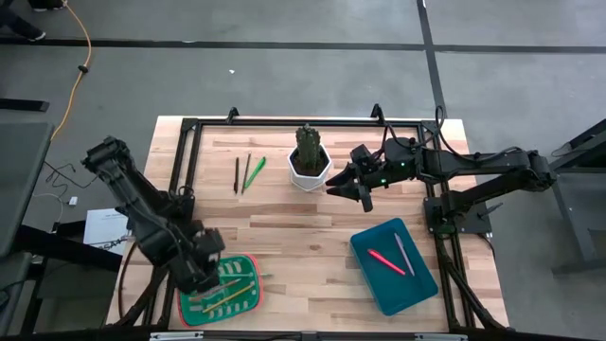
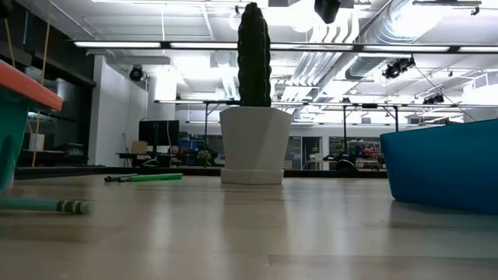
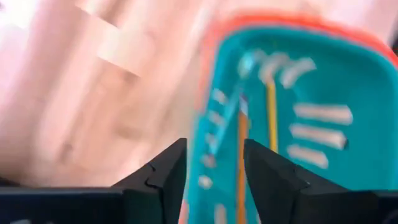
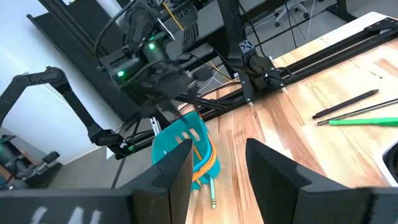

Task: Sort pens & pencils
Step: Put the blue pencil into the green bin

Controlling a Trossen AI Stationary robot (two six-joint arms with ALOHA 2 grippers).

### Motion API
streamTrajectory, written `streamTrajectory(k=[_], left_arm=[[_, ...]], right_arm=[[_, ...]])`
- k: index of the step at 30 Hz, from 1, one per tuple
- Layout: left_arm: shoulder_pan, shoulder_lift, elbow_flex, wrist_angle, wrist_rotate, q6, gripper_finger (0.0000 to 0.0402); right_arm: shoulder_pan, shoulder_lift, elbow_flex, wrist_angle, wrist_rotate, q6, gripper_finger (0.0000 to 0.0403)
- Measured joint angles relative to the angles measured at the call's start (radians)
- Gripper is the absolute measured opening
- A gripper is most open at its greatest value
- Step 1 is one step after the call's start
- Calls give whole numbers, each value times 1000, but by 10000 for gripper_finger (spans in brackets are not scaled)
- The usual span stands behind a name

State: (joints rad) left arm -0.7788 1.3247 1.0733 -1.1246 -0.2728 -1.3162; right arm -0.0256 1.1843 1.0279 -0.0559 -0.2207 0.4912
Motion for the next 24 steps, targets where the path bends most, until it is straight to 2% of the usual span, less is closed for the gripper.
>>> streamTrajectory(k=[5, 9, 15, 19, 24], left_arm=[[131, -67, 2, -70, -90, 99, 115], [288, -123, 2, -95, -136, 267, 92], [571, -180, -7, -100, -139, 555, 66], [782, -203, -37, -27, -78, 760, 55], [1036, -210, -101, 168, 87, 975, 49]], right_arm=[[0, 0, 0, 6, 0, -2, 140], [0, 0, 0, 7, 0, -2, 140], [0, 0, 0, 8, 0, -2, 140], [0, 0, 0, 8, 0, -2, 140], [0, 0, 0, 6, 0, -2, 140]])
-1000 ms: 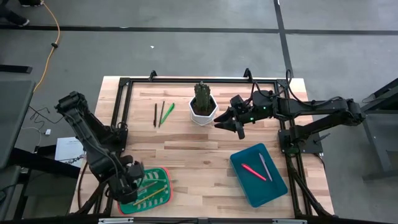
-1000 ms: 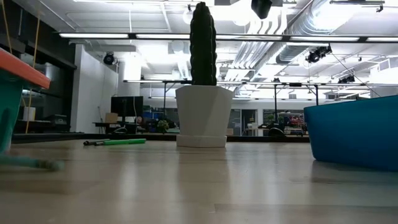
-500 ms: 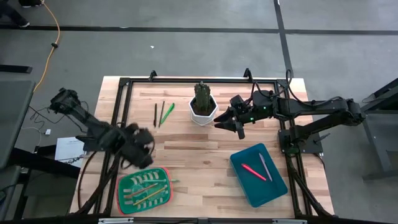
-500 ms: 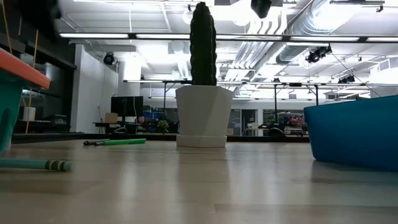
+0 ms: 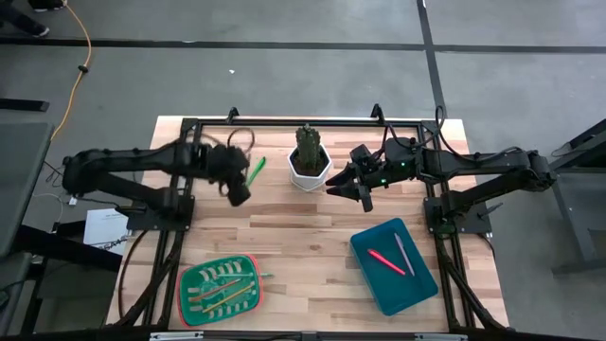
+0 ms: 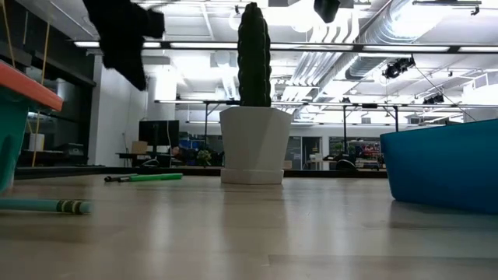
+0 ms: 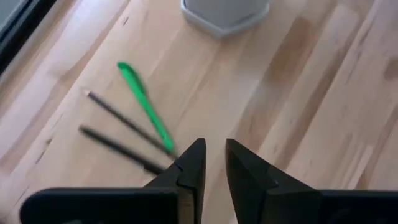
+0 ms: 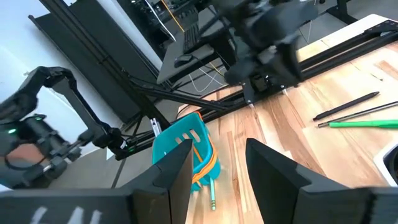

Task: Sort pens & pencils
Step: Put the blue pencil into the green bin

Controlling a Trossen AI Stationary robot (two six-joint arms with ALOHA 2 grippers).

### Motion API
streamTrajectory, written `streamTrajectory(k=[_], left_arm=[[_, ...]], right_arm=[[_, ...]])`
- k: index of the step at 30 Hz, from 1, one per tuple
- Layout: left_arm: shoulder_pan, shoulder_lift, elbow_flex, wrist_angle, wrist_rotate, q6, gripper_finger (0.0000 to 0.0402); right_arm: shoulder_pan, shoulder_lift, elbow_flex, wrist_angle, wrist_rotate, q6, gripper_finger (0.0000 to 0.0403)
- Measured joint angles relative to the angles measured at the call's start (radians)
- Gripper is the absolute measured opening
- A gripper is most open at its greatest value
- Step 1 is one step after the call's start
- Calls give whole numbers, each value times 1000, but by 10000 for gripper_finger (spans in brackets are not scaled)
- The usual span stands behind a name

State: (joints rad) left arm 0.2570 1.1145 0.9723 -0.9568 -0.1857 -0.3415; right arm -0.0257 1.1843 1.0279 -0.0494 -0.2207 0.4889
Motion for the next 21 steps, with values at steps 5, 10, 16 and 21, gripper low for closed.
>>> streamTrajectory(k=[5, 10, 16, 21], left_arm=[[201, 12, -62, 66, 67, 74, 49], [368, 58, -119, 112, 138, 141, 49], [472, 147, -155, 233, 241, 180, 49], [490, 209, -155, 314, 232, 167, 49]], right_arm=[[0, 0, 0, 0, 0, 0, 140], [-10, 0, 0, -2, 0, 0, 140], [-47, 0, 0, 0, 0, 28, 140], [-65, 0, 0, 0, 0, 28, 140]])
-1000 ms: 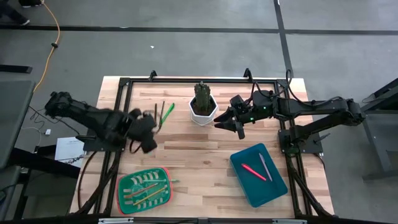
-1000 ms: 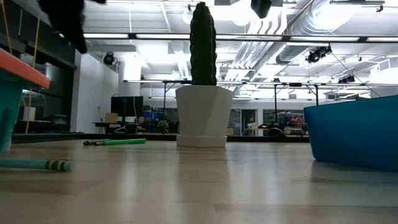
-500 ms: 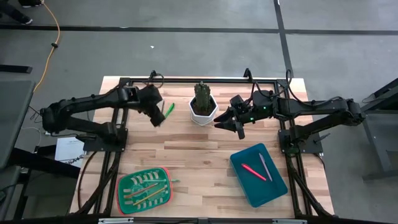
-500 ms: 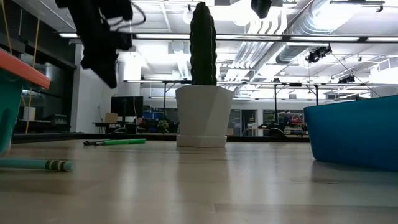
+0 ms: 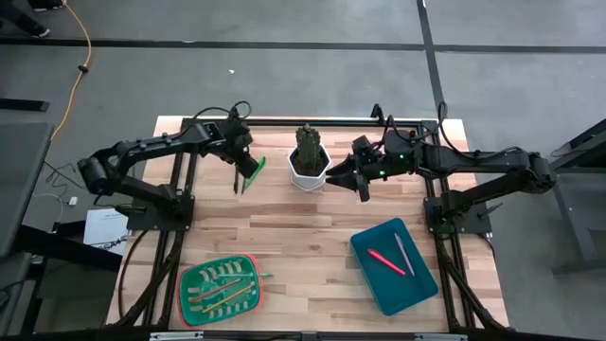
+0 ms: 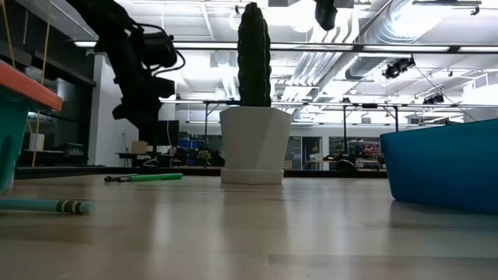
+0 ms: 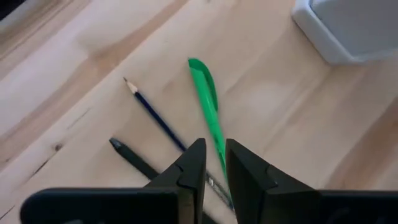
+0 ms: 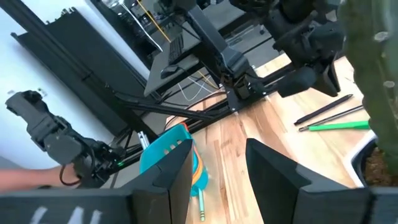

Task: Sort pens & pencils
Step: Put the blue pencil into the green bin

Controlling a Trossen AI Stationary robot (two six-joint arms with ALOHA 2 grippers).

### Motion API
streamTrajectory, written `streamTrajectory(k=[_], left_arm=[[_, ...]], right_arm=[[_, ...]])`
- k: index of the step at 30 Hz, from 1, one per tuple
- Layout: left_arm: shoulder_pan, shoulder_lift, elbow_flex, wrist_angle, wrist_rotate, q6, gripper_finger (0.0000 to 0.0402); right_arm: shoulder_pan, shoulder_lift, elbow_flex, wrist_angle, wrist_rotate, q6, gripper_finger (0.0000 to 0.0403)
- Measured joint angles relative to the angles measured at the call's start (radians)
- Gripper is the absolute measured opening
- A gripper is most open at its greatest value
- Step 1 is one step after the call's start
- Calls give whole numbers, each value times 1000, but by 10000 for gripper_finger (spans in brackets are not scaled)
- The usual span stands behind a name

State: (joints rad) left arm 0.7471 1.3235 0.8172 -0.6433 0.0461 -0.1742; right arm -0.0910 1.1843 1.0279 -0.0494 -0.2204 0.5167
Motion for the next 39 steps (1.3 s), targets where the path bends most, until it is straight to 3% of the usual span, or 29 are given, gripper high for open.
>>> streamTrajectory(k=[9, 22, 29, 39], left_arm=[[-1, 83, 0, 8, -13, -139, 49], [-3, 86, 0, -68, -85, -351, 49], [-53, 93, 0, -77, -87, -408, 49], [-145, 194, 2, -89, -61, -463, 49]], right_arm=[[-53, 0, 0, -46, -1, -23, 140], [-122, 0, 0, -101, -54, -62, 140], [-151, 0, 0, -111, -81, -100, 140], [-180, 0, 0, -135, -139, -123, 140]])
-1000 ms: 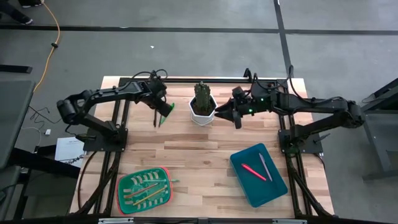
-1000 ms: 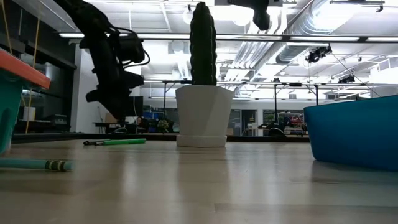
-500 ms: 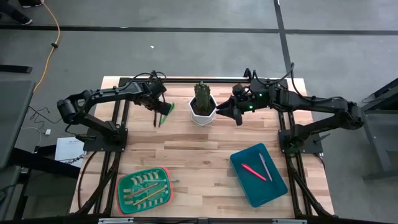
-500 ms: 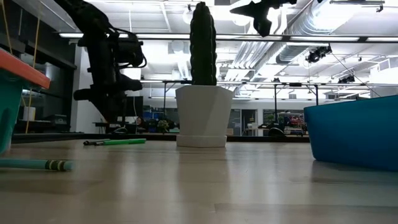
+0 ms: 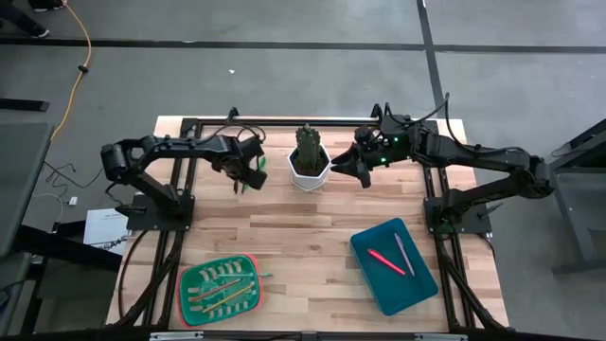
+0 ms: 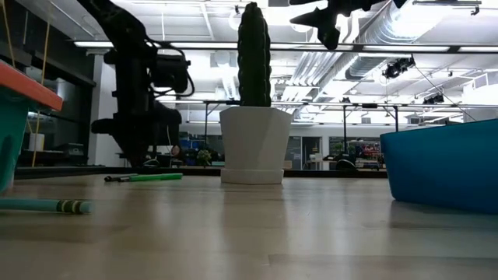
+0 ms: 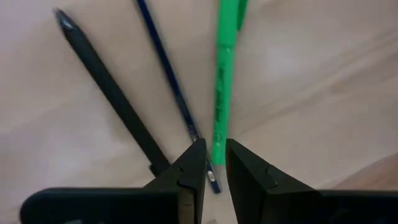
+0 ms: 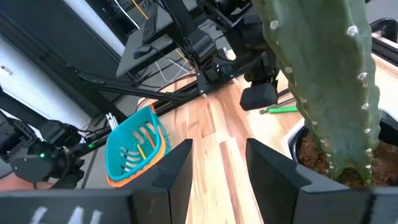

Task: Sort pens & pencils
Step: Put the blue pencil into the green bin

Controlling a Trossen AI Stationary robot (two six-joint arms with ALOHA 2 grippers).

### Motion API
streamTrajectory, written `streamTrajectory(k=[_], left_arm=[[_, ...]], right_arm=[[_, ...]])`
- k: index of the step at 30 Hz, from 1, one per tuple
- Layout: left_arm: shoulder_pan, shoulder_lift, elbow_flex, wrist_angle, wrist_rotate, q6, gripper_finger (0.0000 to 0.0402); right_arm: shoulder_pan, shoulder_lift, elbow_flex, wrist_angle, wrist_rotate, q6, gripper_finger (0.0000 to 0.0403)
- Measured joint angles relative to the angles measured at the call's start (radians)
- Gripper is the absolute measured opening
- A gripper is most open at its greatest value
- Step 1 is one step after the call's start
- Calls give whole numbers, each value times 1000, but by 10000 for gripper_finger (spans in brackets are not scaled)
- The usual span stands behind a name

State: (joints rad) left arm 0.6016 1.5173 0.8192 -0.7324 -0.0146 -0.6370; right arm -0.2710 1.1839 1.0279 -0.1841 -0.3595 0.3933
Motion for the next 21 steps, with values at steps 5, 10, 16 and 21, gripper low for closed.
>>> streamTrajectory(k=[5, 10, 16, 21], left_arm=[[-16, 48, 23, -3, 3, 1, 49], [-13, 84, 52, -28, -9, 4, 49], [-11, 86, 80, -104, -57, 30, 49], [2, 87, 80, -87, -58, 31, 49]], right_arm=[[0, 0, 0, -3, -17, -2, 140], [0, 0, 0, -5, -40, -2, 140], [0, 0, 0, -8, -41, -5, 140], [0, 0, 0, -8, -41, -10, 140]])
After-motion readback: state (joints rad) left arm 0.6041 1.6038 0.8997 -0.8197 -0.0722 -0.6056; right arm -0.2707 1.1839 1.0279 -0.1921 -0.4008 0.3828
